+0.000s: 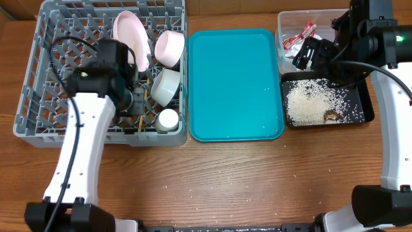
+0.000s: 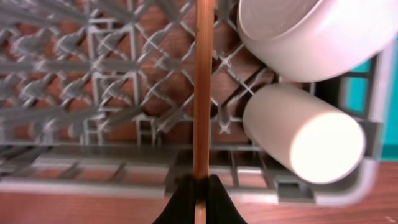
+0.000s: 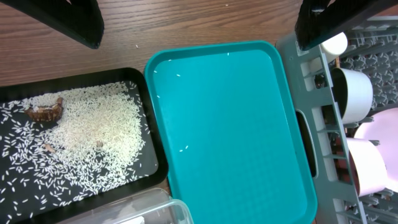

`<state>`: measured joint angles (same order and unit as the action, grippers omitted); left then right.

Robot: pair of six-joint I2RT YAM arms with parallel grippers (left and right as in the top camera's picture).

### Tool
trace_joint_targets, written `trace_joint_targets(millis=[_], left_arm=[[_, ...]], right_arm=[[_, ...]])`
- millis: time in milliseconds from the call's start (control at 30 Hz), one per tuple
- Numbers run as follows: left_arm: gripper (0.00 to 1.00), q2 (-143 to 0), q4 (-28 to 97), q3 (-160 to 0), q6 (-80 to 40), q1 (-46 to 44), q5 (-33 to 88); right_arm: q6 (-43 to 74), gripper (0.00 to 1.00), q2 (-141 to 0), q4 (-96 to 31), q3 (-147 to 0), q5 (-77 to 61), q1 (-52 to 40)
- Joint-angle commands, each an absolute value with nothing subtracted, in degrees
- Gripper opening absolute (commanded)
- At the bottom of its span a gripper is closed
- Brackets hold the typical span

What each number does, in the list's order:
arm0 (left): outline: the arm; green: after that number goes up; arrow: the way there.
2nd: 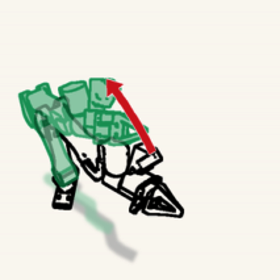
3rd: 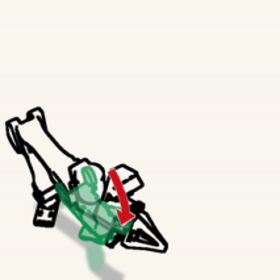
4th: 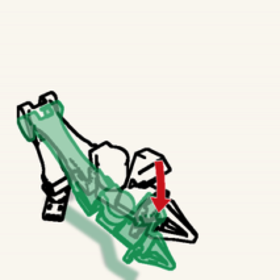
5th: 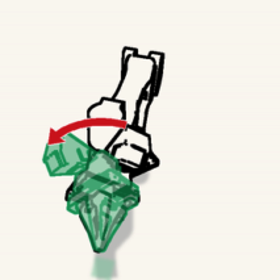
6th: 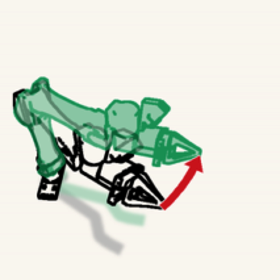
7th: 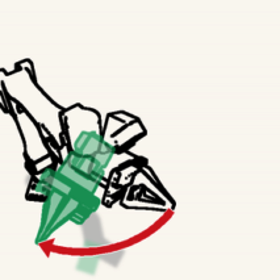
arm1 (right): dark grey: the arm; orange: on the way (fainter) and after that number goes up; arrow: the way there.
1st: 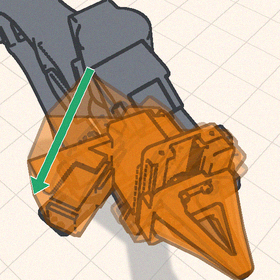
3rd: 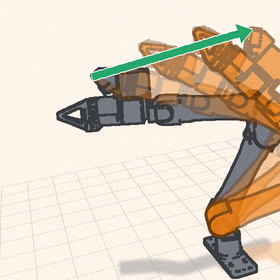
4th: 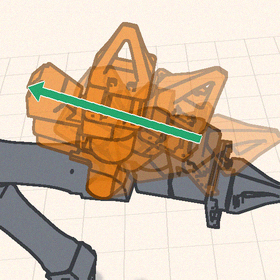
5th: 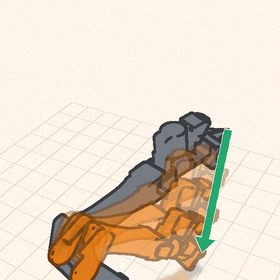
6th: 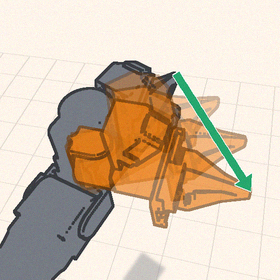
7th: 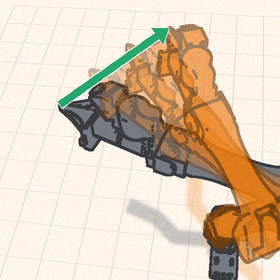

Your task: Sort waste into correct bins and load items into the dishwasher

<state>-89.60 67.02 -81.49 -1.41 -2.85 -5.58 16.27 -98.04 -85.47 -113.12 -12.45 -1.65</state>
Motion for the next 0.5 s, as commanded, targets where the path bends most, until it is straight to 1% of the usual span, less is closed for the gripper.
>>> trace_joint_targets(millis=[0, 233, 400, 433, 467], left_arm=[[0.04, -89.7, 61.9, -75.8, 1.8, -2.6, -6.3], [0.04, -89.7, 53.9, -69.7, 1.3, -2.5, -8.1], [0.04, -89.8, 52.3, -67.3, -0.3, -2.5, -8.6], [0.06, -89.9, 52.4, -67.2, -0.8, -2.5, -8.8], [0.15, -90.0, 52.4, -67.1, -1.8, -2.5, -9.3]], right_arm=[[16.1, 1.0, -97.5, -85.2, -112.9, -12.1, -1.9], [16.1, 1.0, -97.5, -85.2, -112.9, -12.0, -1.9], [16.1, 1.0, -97.5, -85.2, -112.9, -12.1, -1.9], [16.1, 1.0, -97.5, -85.2, -112.9, -12.0, -1.9], [16.1, 1.0, -97.5, -85.2, -112.9, -12.0, -1.9]])
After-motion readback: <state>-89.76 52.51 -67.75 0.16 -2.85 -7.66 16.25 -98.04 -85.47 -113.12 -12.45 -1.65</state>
